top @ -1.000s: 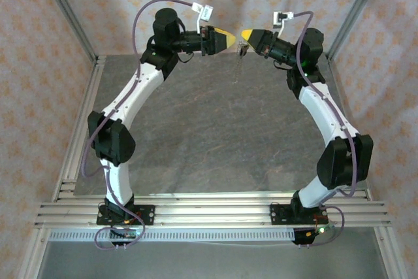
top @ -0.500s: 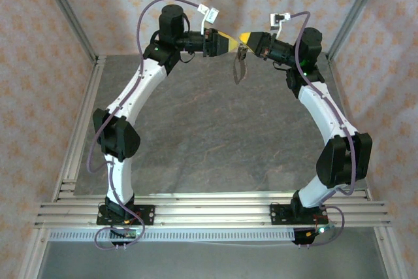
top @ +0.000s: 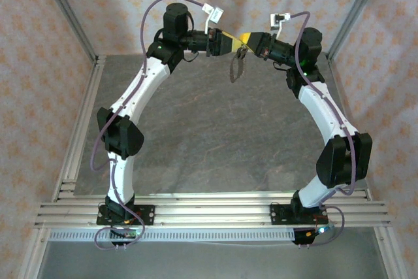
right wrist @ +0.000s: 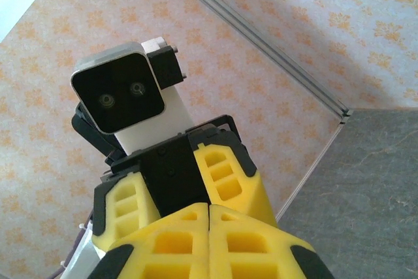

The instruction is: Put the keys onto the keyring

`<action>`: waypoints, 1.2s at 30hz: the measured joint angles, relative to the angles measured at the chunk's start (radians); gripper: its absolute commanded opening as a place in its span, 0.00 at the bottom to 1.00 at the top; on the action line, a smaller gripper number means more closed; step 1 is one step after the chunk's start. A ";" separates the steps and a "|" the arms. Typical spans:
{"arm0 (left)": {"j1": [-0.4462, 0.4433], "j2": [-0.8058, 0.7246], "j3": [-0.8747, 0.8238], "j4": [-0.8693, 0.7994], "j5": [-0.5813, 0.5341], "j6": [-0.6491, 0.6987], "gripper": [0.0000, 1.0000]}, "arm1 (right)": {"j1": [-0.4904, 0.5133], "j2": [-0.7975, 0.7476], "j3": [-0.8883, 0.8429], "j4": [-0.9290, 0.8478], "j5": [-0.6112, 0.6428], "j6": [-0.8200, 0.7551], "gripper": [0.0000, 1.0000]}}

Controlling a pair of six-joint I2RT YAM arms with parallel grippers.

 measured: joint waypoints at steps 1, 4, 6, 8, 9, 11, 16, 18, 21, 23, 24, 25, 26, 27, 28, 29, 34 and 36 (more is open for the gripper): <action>0.000 0.000 0.000 -0.006 0.000 0.005 0.29 | 0.000 0.000 0.000 0.000 0.000 -0.001 0.00; -0.004 0.000 0.002 -0.018 0.002 0.013 0.21 | 0.000 0.000 0.000 0.000 0.000 -0.004 0.00; -0.005 0.000 0.002 -0.023 0.002 0.021 0.19 | 0.000 0.000 0.000 0.000 -0.003 -0.005 0.00; -0.005 0.001 0.002 -0.025 0.002 0.022 0.17 | 0.000 0.000 0.000 0.000 -0.006 -0.008 0.00; -0.005 0.001 0.002 -0.026 0.002 0.024 0.17 | 0.000 0.000 0.000 0.000 -0.008 -0.008 0.00; -0.005 0.001 0.002 -0.031 0.000 0.025 0.12 | -0.002 0.000 0.000 0.000 -0.010 -0.013 0.00; -0.005 0.003 0.008 -0.037 -0.001 0.018 0.00 | -0.005 0.000 0.000 0.000 -0.019 -0.024 0.00; -0.005 0.004 0.009 -0.037 -0.005 0.004 0.00 | -0.006 0.000 0.000 -0.002 -0.018 -0.030 0.00; -0.005 0.004 0.000 -0.011 -0.012 -0.021 0.00 | -0.006 -0.002 0.000 -0.008 -0.010 -0.039 0.02; -0.007 0.004 -0.028 0.047 -0.024 -0.053 0.00 | -0.006 -0.008 0.000 -0.023 0.008 -0.047 0.19; -0.009 0.003 -0.050 0.089 -0.032 -0.078 0.00 | -0.009 -0.011 0.000 -0.033 0.019 -0.053 0.26; -0.011 0.003 -0.070 0.124 -0.042 -0.098 0.00 | -0.010 -0.014 0.000 -0.042 0.031 -0.056 0.31; -0.014 0.002 -0.094 0.161 -0.055 -0.121 0.00 | -0.013 -0.019 -0.006 -0.049 0.047 -0.055 0.35; -0.014 0.001 -0.120 0.195 -0.069 -0.143 0.00 | -0.017 -0.028 -0.016 -0.052 0.065 -0.056 0.37; -0.017 -0.002 -0.143 0.221 -0.082 -0.159 0.00 | -0.021 -0.040 -0.031 -0.052 0.085 -0.053 0.38; -0.018 -0.005 -0.168 0.246 -0.096 -0.180 0.00 | -0.026 -0.057 -0.049 -0.051 0.104 -0.051 0.39; -0.020 -0.032 -0.270 0.334 -0.163 -0.239 0.00 | -0.052 -0.198 -0.193 -0.047 0.233 -0.052 0.40; -0.020 -0.055 -0.299 0.358 -0.189 -0.251 0.00 | -0.053 -0.260 -0.266 -0.031 0.283 -0.052 0.41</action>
